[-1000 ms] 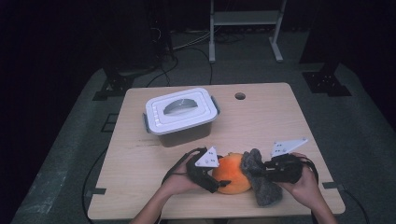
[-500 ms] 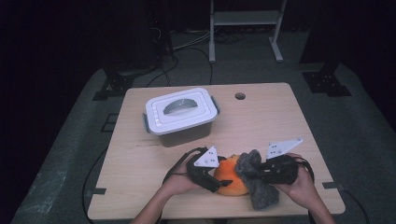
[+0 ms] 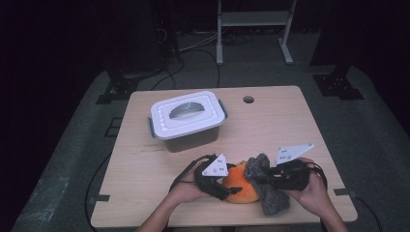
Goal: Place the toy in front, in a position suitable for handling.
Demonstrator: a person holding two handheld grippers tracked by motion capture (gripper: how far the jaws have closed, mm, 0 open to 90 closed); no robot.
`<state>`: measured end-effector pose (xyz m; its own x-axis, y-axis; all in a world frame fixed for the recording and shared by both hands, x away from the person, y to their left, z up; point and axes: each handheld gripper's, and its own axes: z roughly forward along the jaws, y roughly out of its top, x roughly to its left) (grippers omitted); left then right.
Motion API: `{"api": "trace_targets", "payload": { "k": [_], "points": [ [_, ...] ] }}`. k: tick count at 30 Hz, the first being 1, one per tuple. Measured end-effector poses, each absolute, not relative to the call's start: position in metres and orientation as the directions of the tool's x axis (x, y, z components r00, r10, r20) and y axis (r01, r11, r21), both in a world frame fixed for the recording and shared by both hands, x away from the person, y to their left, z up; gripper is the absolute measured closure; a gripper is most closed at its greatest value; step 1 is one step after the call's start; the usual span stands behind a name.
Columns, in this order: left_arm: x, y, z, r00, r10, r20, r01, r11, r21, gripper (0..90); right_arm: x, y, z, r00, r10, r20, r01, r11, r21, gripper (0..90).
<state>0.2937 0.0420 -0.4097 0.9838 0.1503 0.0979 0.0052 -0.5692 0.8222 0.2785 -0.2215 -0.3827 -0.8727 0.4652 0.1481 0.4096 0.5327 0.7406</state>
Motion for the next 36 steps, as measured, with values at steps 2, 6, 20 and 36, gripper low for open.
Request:
{"api": "trace_targets", "payload": {
  "k": [2,6,20,36],
  "points": [
    [0.293,0.041,-0.409,0.985,0.143,0.100,-0.001,-0.569,0.822,28.9,0.279,-0.228,-0.383,-0.862,0.483,0.153,0.427,0.529,0.734,73.8],
    [0.288,0.039,-0.409,0.987,0.099,0.124,-0.047,-0.567,0.822,29.8,0.276,-0.229,-0.375,-0.865,0.478,0.155,0.410,0.493,0.768,73.8],
    [0.286,0.041,-0.409,0.990,0.054,0.134,-0.079,-0.575,0.815,34.8,0.281,-0.225,-0.380,-0.869,0.462,0.177,0.422,0.507,0.752,73.4],
    [0.279,0.034,-0.409,0.986,0.024,0.165,-0.121,-0.582,0.804,35.0,0.277,-0.220,-0.372,-0.885,0.432,0.175,0.402,0.515,0.757,73.8]
  ]
}}
